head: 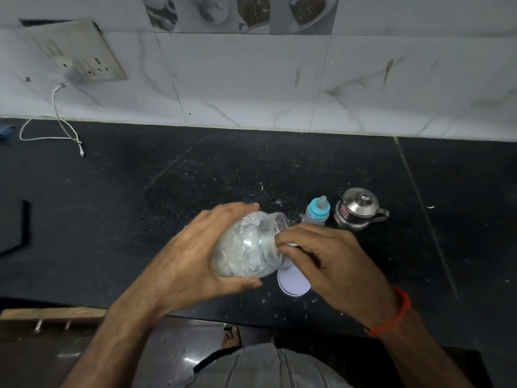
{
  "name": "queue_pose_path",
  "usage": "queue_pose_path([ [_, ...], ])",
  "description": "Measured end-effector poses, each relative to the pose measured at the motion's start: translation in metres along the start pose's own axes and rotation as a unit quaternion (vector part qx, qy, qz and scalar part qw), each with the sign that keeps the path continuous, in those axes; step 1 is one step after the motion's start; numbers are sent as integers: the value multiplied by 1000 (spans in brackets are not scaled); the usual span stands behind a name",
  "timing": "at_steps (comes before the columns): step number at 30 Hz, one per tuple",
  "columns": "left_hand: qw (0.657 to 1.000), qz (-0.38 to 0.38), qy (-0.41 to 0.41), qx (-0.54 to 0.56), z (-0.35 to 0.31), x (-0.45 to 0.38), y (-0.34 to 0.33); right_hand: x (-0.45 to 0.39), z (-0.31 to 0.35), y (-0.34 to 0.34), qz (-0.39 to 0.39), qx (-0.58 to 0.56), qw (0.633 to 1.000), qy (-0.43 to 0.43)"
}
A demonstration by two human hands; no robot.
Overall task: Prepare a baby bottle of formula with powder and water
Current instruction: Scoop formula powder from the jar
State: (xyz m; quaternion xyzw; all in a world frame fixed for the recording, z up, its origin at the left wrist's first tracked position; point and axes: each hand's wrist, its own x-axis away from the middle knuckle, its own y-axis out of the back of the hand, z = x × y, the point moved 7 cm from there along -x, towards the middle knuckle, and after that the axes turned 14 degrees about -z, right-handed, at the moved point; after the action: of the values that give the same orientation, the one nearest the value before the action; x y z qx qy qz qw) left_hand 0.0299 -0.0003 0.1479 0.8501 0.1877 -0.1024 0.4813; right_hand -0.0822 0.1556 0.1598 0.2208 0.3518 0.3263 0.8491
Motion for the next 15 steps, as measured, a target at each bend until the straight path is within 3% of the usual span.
queue_pose_path([
  [3,1000,0,-23,-20,1,-5,5,1,1,4,-23,27,999,11],
  [9,999,12,5,40,10,-11,-6,-1,1,5,-25,30,999,-9],
  [15,992,-11,14,127,12,-7,-12,-1,14,15,-73,88,990,84],
])
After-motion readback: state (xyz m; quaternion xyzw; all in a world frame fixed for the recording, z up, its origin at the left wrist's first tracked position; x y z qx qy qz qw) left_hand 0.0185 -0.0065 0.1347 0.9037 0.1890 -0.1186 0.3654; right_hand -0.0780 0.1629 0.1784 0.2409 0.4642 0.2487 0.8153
